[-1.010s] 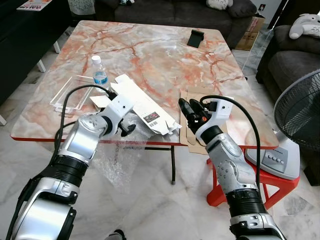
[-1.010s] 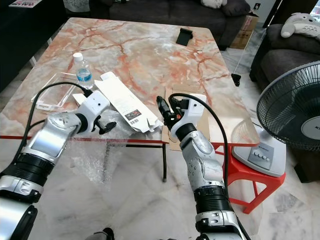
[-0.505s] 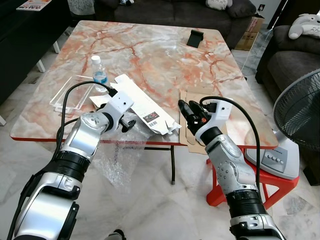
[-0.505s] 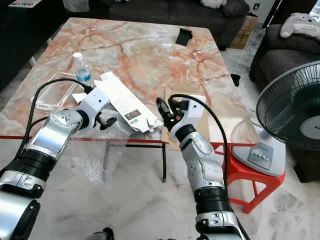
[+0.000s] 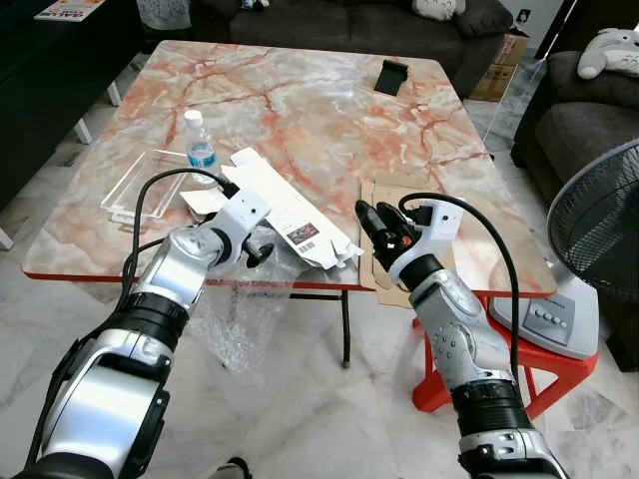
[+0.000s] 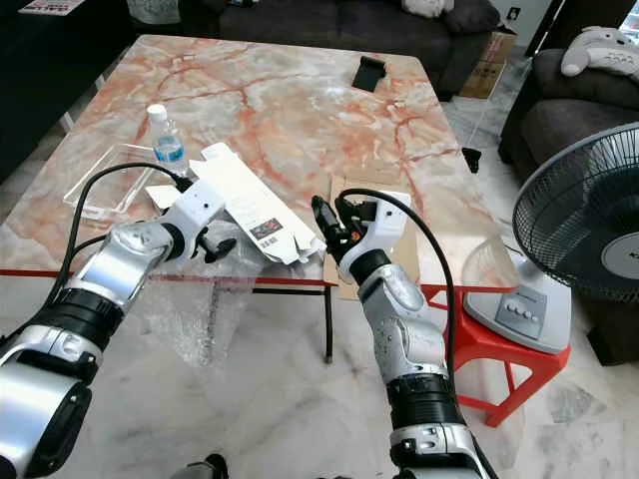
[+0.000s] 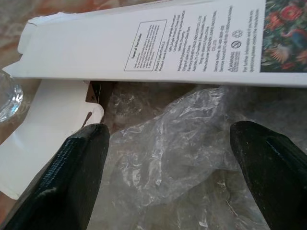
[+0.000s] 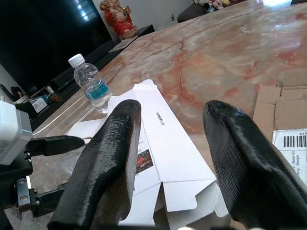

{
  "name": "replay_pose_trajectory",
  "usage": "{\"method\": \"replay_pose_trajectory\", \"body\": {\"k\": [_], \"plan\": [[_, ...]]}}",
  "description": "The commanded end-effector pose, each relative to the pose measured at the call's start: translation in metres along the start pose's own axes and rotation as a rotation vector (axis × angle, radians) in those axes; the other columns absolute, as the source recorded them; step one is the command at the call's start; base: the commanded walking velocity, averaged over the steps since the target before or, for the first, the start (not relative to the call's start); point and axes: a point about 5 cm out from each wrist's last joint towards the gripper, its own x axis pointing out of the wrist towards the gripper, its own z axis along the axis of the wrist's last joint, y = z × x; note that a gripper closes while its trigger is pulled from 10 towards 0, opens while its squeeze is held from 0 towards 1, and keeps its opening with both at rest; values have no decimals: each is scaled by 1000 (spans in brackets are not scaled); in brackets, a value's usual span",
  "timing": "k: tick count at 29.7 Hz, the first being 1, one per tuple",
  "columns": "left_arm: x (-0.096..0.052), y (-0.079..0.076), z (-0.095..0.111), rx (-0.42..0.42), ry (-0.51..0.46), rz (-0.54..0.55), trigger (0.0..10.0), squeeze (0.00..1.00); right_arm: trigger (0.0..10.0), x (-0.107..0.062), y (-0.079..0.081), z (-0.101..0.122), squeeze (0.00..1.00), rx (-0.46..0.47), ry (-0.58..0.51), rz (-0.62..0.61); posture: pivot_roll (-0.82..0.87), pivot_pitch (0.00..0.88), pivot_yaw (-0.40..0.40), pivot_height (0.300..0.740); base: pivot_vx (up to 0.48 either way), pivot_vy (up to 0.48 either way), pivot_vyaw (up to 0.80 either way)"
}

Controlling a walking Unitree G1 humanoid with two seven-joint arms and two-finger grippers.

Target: Picking trash to rubbish bin

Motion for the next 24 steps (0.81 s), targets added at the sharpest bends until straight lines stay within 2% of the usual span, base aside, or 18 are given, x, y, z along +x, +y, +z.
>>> {"method": "replay_pose_trajectory", "body": {"k": [1, 8, 9, 24], "plan": [[3, -2, 2, 31, 8, 4, 10000, 0, 10000, -3, -1, 2, 0, 1, -7, -6, -59, 112, -128, 740, 0, 0, 0], [8, -5, -3, 45, 32, 40, 10000, 0, 10000, -3, -1, 2, 0, 7, -5, -8, -59, 112, -128, 740, 0, 0, 0], [9, -7, -3, 30, 28, 33, 0, 0, 10000, -3, -1, 2, 0, 7, -6, -7, -62, 113, -131, 740, 0, 0, 0], [11, -10, -5, 51, 36, 19, 0, 0, 10000, -1, -1, 3, 0, 7, -3, -3, -63, 104, -137, 740, 0, 0, 0]]}}
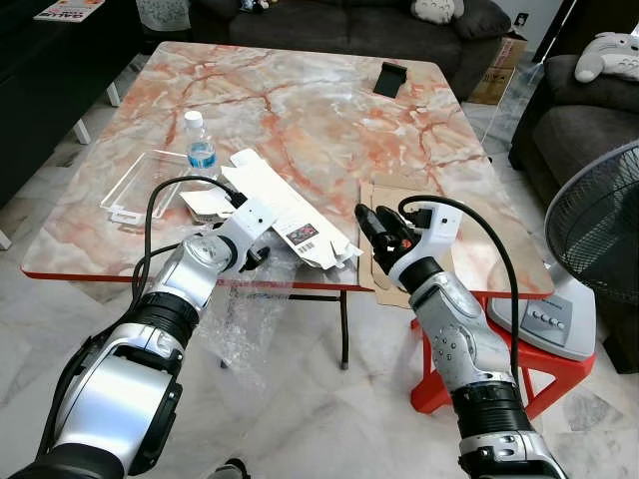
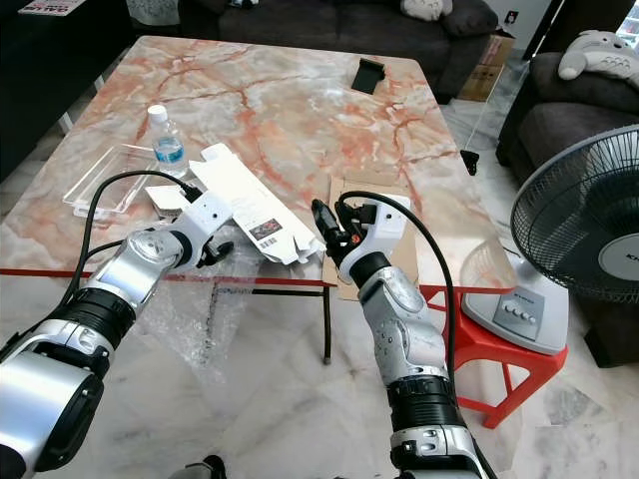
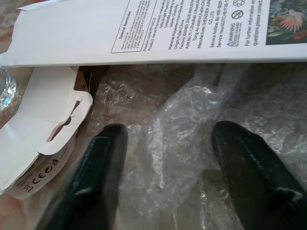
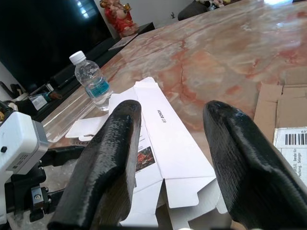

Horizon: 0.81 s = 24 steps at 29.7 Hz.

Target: Picking trash to rubbish bin

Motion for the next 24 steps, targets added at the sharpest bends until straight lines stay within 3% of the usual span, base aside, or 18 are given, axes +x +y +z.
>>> {"method": "replay_pose_trajectory", "body": {"k": [1, 19, 24], "plan": [[2, -1, 3, 16, 6, -7, 0, 0, 10000, 0, -1, 5, 0, 1, -14, -1, -63, 101, -138, 740, 0, 0, 0], [1, -7, -2, 19, 13, -18, 0, 0, 10000, 1, -2, 6, 0, -3, -15, 6, -64, 72, -131, 740, 0, 0, 0], [-8, -7, 2, -9, -39, -13, 0, 0, 10000, 2, -1, 7, 0, -3, -17, 11, -61, 55, -125, 740, 0, 0, 0]]}}
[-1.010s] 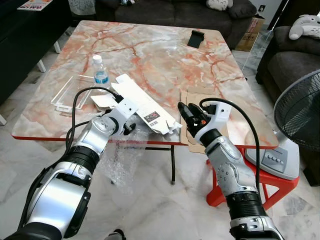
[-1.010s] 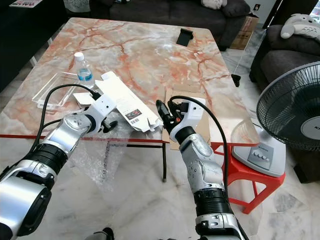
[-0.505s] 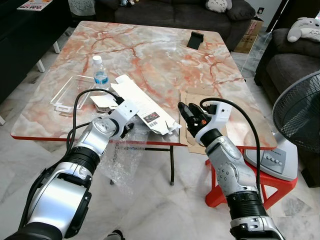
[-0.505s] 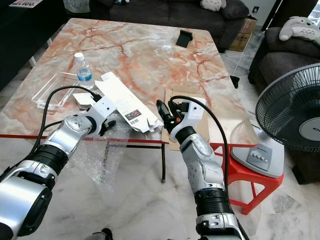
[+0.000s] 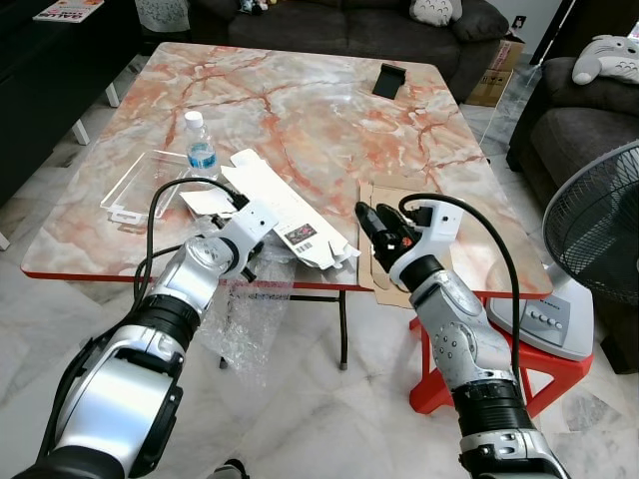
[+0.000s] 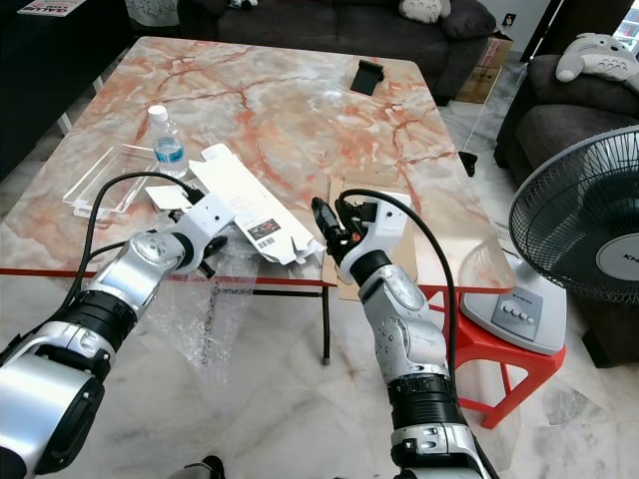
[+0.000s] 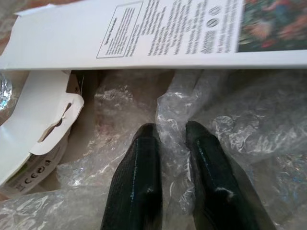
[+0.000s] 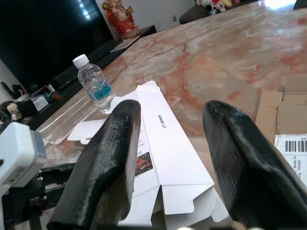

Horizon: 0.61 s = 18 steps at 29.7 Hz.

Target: Picking trash to rubbish bin

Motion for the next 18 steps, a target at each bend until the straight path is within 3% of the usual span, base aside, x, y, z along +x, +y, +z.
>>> {"method": "replay_pose_trajectory", "body": {"k": [1, 10, 12, 13, 18], "plan": [[-3, 1, 4, -7, -17, -3, 0, 0, 10000, 0, -2, 3, 0, 4, -10, -1, -61, 55, -125, 740, 0, 0, 0], [-39, -4, 13, -74, -86, -34, 0, 0, 10000, 2, 1, 2, 0, 9, -4, 16, -40, 48, -129, 740, 0, 0, 0], [-50, -7, 17, -74, -103, -77, 3490, 0, 10000, 4, 2, 2, 0, 10, -4, 21, -24, 56, -136, 740, 0, 0, 0], [-54, -9, 18, -69, -108, -92, 9843, 0, 10000, 4, 2, 2, 0, 10, -3, 22, -22, 56, -136, 740, 0, 0, 0], [-75, 1, 19, -25, -99, -57, 10000, 0, 10000, 7, 3, 1, 0, 14, 0, 30, -3, 54, -139, 740, 0, 0, 0]]}}
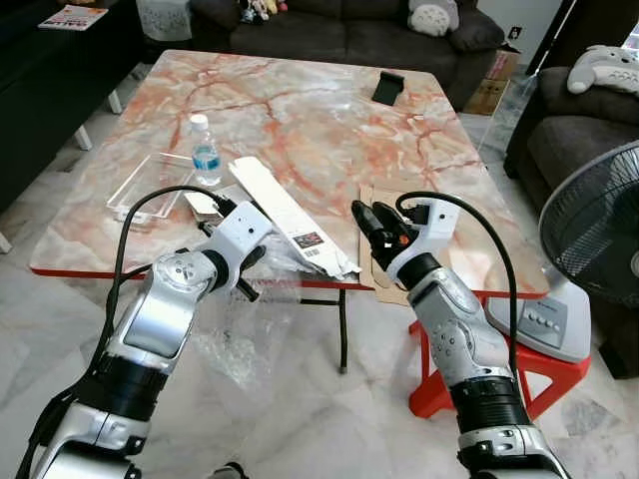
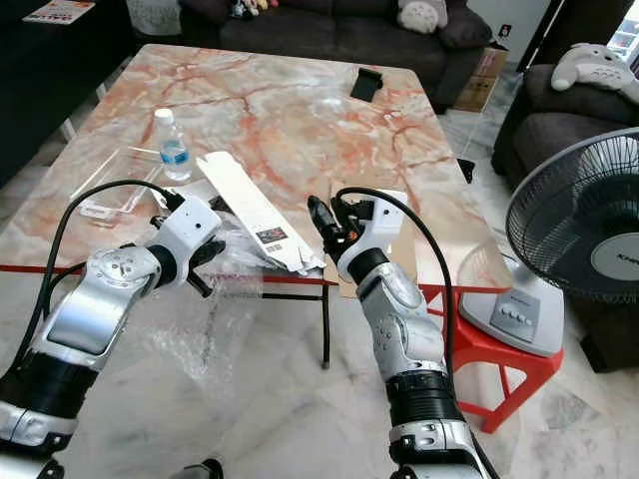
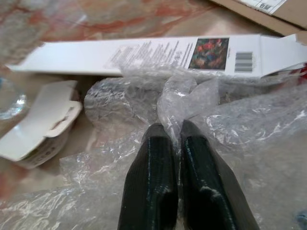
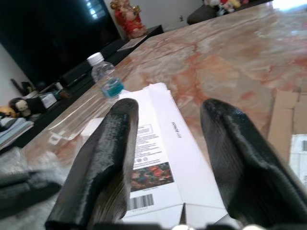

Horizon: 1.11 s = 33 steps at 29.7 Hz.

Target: Picking trash to rubbish bin

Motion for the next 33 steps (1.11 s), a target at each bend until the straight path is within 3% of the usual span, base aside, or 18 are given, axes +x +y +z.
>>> {"method": "replay_pose_trajectory", "body": {"k": [1, 4, 9, 12, 13, 16, 18, 20, 24, 28, 30, 33], "plan": [[-7, 3, 2, 21, 11, 15, 10000, 0, 10000, 1, -2, 3, 0, 2, -13, -2, -3, 54, -139, 740, 0, 0, 0], [-18, 15, 3, 90, 47, 63, 10000, 0, 10000, 3, -1, 3, 0, 4, -14, 4, 8, 53, -143, 740, 0, 0, 0], [-40, 36, 22, 91, -16, 157, 10000, 0, 10000, 6, 0, 5, 0, 3, -19, 11, 17, 50, -147, 740, 0, 0, 0], [-46, 45, 33, 56, -89, 211, 10000, 0, 10000, 6, -1, 6, 0, -4, -22, 11, 22, 47, -148, 740, 0, 0, 0], [-47, 53, 41, 1, -184, 290, 10000, 0, 10000, 6, -2, 7, 0, -13, -28, 9, 24, 41, -147, 740, 0, 0, 0], [-46, 60, 48, -105, -328, 410, 10000, 0, 10000, 6, -2, 8, 0, -26, -42, 5, 24, 41, -147, 740, 0, 0, 0], [-42, 54, 48, -142, -376, 433, 10000, 0, 10000, 6, -3, 9, 0, -30, -52, 3, 22, 39, -144, 740, 0, 0, 0], [-30, 36, 48, -227, -449, 435, 10000, 0, 10000, 5, -5, 12, 0, -32, -70, -8, 19, 30, -140, 740, 0, 0, 0], [-8, 3, 45, -337, -482, 433, 10000, 0, 10000, 5, -11, 21, 0, -49, -112, -52, 5, 18, -136, 740, 0, 0, 0], [1, -4, 43, -367, -500, 443, 10000, 0, 10000, 5, -15, 24, 0, -73, -128, -76, 2, 11, -133, 740, 0, 0, 0], [6, -3, 40, -425, -517, 477, 10000, 0, 10000, 5, -17, 26, 0, -79, -144, -93, 3, 9, -131, 740, 0, 0, 0], [14, -5, 30, -413, -503, 512, 10000, 0, 10000, 4, -20, 25, 0, -114, -154, -121, -1, 0, -123, 740, 0, 0, 0]]}}
